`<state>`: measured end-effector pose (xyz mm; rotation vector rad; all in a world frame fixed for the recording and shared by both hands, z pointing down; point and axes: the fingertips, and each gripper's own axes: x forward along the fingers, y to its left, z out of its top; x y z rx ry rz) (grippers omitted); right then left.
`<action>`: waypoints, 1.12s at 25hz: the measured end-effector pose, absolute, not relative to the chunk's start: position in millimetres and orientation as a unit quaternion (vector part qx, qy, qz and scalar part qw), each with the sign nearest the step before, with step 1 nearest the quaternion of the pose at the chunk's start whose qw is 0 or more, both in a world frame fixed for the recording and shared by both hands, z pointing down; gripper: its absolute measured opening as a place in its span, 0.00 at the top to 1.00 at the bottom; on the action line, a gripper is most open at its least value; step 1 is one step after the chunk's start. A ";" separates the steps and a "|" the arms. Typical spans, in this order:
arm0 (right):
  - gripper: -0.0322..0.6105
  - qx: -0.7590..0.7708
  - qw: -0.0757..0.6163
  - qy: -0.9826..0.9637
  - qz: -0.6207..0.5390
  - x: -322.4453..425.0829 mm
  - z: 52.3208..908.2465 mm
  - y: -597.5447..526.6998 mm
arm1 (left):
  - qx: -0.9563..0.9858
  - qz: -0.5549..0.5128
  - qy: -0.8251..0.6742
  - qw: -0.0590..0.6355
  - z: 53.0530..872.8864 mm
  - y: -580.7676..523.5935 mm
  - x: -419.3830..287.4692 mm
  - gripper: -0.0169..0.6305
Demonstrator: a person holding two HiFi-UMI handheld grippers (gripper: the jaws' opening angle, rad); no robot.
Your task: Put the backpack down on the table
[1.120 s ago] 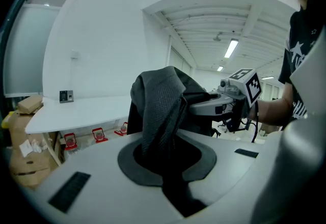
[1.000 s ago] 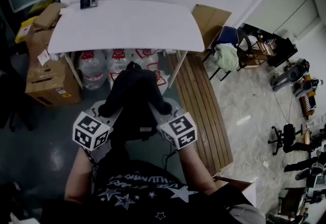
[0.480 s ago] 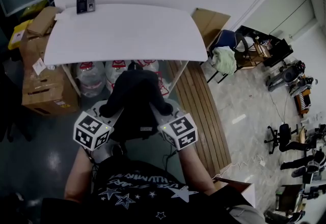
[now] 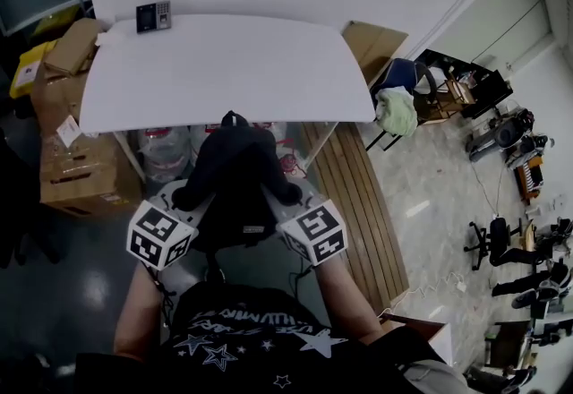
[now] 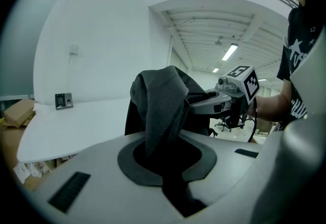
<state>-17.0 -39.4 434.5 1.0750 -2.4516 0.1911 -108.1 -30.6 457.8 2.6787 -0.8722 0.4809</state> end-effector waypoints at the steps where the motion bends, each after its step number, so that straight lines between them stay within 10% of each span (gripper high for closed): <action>1: 0.94 0.391 0.228 -0.889 0.067 -20.9 432.9 -44.1 | 0.929 0.165 -0.300 0.141 456.9 -35.8 -112.1 0.91; 28: 0.94 0.302 0.159 -0.940 -0.025 -15.8 360.2 -196.8 | 0.909 0.125 -0.388 0.084 383.5 -177.4 -107.5 0.91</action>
